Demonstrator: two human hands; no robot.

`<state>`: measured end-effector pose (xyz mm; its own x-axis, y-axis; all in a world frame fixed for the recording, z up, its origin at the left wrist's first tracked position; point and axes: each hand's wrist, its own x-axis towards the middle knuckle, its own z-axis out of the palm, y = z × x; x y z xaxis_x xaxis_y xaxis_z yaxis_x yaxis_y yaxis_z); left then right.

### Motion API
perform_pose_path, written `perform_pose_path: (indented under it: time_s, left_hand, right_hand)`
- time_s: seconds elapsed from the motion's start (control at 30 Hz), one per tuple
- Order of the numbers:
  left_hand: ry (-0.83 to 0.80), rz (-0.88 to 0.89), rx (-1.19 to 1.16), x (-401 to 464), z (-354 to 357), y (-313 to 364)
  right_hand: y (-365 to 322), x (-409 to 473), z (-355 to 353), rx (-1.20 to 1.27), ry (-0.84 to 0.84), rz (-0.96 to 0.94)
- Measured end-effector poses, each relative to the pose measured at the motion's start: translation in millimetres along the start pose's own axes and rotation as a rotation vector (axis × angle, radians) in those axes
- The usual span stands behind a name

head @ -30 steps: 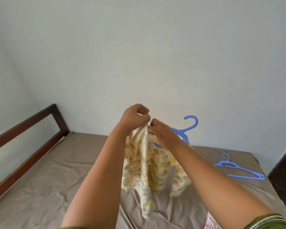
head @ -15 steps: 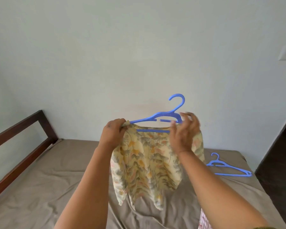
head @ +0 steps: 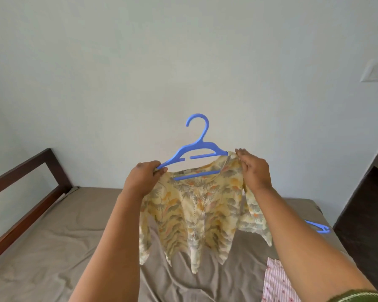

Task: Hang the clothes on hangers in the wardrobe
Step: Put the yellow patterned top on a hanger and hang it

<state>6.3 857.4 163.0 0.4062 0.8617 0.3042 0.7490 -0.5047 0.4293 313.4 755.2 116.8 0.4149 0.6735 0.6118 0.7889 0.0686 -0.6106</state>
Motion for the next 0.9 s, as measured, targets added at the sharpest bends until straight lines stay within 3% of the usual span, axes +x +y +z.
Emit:
perform_pose_path:
  time_s: [0.07, 0.2, 0.27, 0.4, 0.53, 0.73, 0.83, 0.9]
  left_hand:
    - [0.042, -0.053, 0.059, 1.2, 1.2, -1.9]
    - [0.119, -0.139, 0.165, 5.6, 3.2, -2.0]
    - [0.140, -0.147, 0.192, 7.7, 6.0, -1.9]
    - [0.108, -0.121, 0.209, 11.3, 7.5, -3.8]
    - [0.096, -0.041, 0.138, 13.6, 9.1, -6.6]
    - [0.124, -0.006, -0.030, 14.8, 6.4, -10.0]
    - [0.107, -0.007, -0.341, 10.7, -2.3, -14.4]
    - [0.064, -0.036, -0.424, 8.6, -7.8, -20.6]
  right_hand:
    - [-6.0, 0.7, -0.1, 0.002, 0.038, -0.013]
    - [-15.6, -15.5, 1.1, -0.220, 0.333, -0.192]
    - [-16.7, -32.2, 6.8, -0.226, 0.402, -0.241]
    - [-6.2, -62.5, 28.0, -0.348, 0.183, -0.282]
    - [-4.3, -37.0, 21.9, -0.064, 0.094, 0.071]
    - [-2.1, 12.5, 2.3, -0.175, -0.229, -0.119]
    - [-3.7, 20.6, -6.0, -0.133, -0.173, -0.105]
    - [-4.3, 25.4, -10.2, -0.055, -0.071, -0.059]
